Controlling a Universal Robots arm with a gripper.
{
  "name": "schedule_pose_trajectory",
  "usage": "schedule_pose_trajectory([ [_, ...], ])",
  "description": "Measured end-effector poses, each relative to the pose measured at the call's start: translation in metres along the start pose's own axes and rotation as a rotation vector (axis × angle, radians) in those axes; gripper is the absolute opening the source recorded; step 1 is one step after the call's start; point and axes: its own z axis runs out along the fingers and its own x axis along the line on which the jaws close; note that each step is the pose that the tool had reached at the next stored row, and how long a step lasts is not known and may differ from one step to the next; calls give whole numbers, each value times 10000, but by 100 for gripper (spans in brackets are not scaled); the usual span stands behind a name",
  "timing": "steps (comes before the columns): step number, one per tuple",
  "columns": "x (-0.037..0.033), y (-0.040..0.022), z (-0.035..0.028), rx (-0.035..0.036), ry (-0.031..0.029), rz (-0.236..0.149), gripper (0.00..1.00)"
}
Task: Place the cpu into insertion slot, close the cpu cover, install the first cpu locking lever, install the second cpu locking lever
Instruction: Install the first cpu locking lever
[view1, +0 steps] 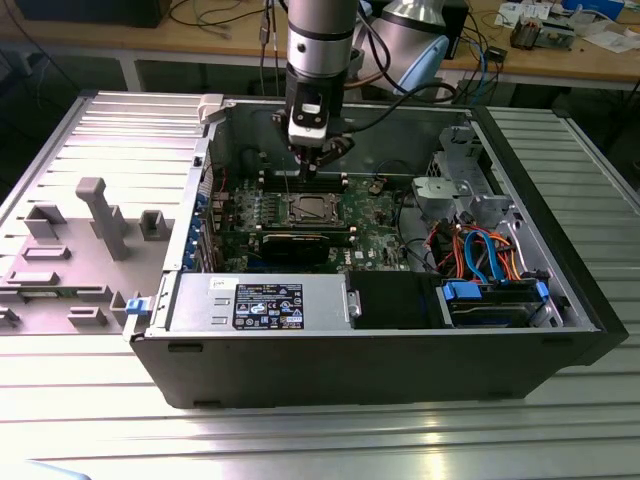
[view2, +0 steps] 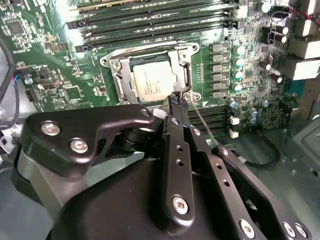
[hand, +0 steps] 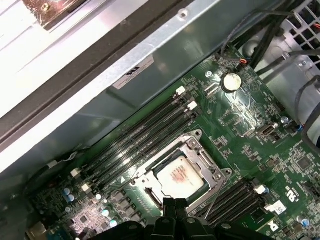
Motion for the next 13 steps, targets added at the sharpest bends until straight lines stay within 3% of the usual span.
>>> schedule_pose_trajectory([
  [5,0,0,4,18,-4,-652,11],
  [6,1,-1,5,-9,-44,-734,11],
  [7,0,0,7,-66,-127,-783,11],
  [9,0,0,8,-127,-176,-961,11],
  [11,0,0,11,-255,-87,-1261,11],
  [13,-11,-16,17,-434,32,-1451,11],
])
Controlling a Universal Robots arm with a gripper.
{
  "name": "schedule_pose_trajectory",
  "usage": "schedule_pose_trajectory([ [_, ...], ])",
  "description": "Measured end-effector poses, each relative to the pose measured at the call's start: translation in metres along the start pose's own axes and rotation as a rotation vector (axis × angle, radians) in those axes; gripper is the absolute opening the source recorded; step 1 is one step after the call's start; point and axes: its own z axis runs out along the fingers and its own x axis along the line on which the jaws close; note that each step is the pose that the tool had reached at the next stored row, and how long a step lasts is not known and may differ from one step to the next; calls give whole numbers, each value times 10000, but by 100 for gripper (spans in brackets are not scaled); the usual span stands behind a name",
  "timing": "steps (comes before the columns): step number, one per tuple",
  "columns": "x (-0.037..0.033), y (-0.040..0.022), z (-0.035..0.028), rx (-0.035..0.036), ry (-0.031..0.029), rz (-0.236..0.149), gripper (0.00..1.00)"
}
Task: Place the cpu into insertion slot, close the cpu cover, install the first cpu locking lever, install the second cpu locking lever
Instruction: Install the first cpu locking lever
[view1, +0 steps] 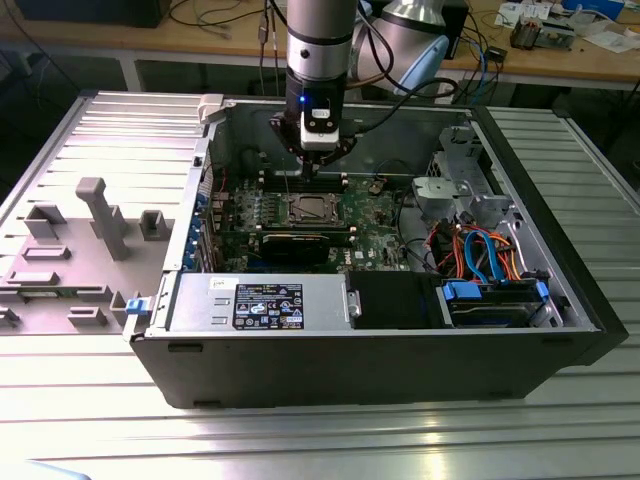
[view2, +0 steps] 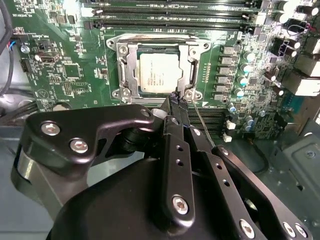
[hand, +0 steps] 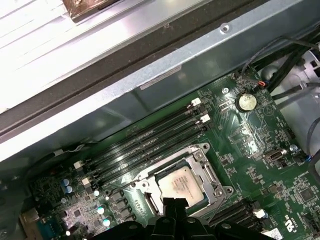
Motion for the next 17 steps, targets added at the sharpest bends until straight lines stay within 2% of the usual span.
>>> schedule_pose_trajectory([
  [3,-2,-3,1,-17,22,-227,11],
  [6,-1,-6,1,-5,38,-546,11],
  [11,2,-7,4,16,73,-1318,11],
  [17,2,-7,5,18,78,-1422,11],
])
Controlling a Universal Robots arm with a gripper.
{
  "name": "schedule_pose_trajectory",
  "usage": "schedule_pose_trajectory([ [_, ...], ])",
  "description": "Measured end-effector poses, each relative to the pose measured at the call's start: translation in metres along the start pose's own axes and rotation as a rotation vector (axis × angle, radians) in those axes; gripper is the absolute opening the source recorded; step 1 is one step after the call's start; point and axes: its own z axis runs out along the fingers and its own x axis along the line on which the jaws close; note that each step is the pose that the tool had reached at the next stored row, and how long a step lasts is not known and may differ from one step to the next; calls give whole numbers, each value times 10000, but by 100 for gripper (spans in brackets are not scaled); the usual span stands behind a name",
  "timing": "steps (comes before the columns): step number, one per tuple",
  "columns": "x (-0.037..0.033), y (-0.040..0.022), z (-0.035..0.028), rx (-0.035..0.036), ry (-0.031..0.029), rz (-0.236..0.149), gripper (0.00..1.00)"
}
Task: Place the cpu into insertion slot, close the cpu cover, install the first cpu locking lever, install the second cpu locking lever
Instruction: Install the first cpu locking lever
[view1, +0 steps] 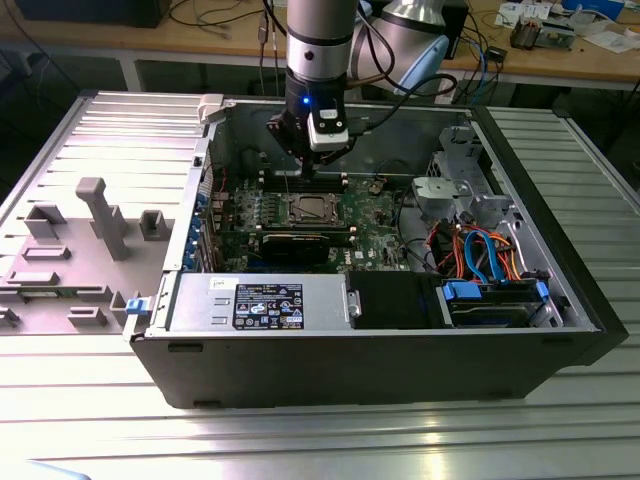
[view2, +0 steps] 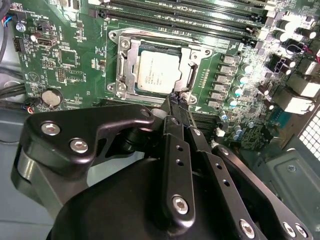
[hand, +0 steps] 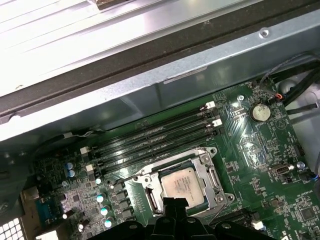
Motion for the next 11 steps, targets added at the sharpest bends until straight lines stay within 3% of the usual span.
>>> schedule_pose_trajectory([
  [7,0,0,0,3,4,-73,11],
  [9,2,-1,2,11,17,-364,11],
  [10,2,-1,5,7,-5,-586,11],
  [11,3,-1,8,-20,-84,-634,11],
])
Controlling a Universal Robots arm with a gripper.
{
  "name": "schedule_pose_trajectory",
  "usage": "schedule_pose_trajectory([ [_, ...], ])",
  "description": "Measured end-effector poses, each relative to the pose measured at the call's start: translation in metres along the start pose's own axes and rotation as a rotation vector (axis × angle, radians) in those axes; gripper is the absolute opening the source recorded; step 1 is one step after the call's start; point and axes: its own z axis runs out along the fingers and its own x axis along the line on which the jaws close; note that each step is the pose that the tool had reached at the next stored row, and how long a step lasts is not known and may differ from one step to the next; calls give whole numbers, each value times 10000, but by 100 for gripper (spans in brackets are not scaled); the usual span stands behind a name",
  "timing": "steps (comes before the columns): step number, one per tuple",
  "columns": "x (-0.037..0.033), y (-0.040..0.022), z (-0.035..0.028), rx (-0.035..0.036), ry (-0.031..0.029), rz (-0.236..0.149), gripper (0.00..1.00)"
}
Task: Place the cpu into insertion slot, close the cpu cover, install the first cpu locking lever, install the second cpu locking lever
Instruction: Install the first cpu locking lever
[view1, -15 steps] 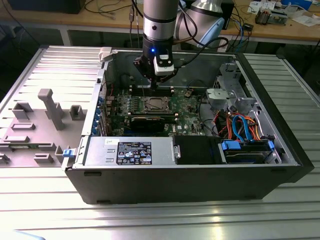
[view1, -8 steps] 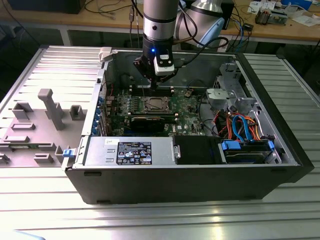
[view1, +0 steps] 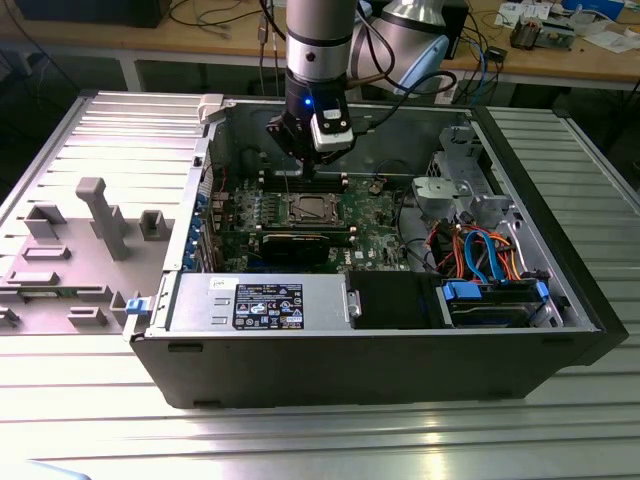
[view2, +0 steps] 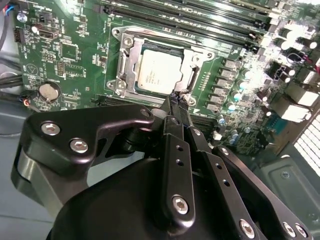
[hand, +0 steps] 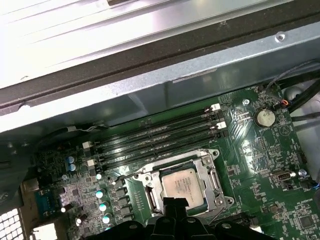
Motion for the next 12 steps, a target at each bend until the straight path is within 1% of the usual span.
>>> schedule_pose_trajectory([
  [1,2,-1,5,-27,-95,-74,11],
  [2,2,-2,9,-28,-100,-223,11],
  [3,2,-2,12,-23,-90,-419,11],
  [4,2,-2,16,-20,-74,-712,11],
  [7,2,-2,19,-18,-61,-1003,11],
  [8,2,-2,20,-18,-62,-1177,11],
  [10,2,-2,22,-24,-84,-1268,11],
  [12,3,-1,23,-34,-124,-1282,11],
])
